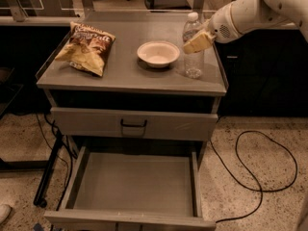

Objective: Place water bottle into middle drawer

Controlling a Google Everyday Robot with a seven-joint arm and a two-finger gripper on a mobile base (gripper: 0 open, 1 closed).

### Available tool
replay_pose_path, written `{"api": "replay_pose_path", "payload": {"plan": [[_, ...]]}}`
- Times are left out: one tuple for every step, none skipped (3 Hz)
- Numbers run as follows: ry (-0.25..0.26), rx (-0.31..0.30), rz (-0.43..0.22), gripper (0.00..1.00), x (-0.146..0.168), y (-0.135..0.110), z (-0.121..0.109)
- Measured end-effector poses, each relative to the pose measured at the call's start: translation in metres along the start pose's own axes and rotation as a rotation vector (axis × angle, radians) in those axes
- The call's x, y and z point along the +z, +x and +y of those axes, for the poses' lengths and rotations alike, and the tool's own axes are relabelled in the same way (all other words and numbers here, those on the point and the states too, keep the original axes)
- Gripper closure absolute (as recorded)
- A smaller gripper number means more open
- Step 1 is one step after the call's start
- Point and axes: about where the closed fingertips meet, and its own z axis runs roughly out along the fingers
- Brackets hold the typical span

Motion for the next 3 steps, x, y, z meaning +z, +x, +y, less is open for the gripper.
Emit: {"api": "replay_pose_path", "payload": {"plan": [[0.0, 0.0, 0.0, 0.97, 0.0, 0.0, 0.0], [0.0, 0.0, 0.0, 1.0, 0.0, 0.0, 0.0], [0.0, 0.0, 0.0, 1.0, 0.0001, 0.0, 0.0]]}}
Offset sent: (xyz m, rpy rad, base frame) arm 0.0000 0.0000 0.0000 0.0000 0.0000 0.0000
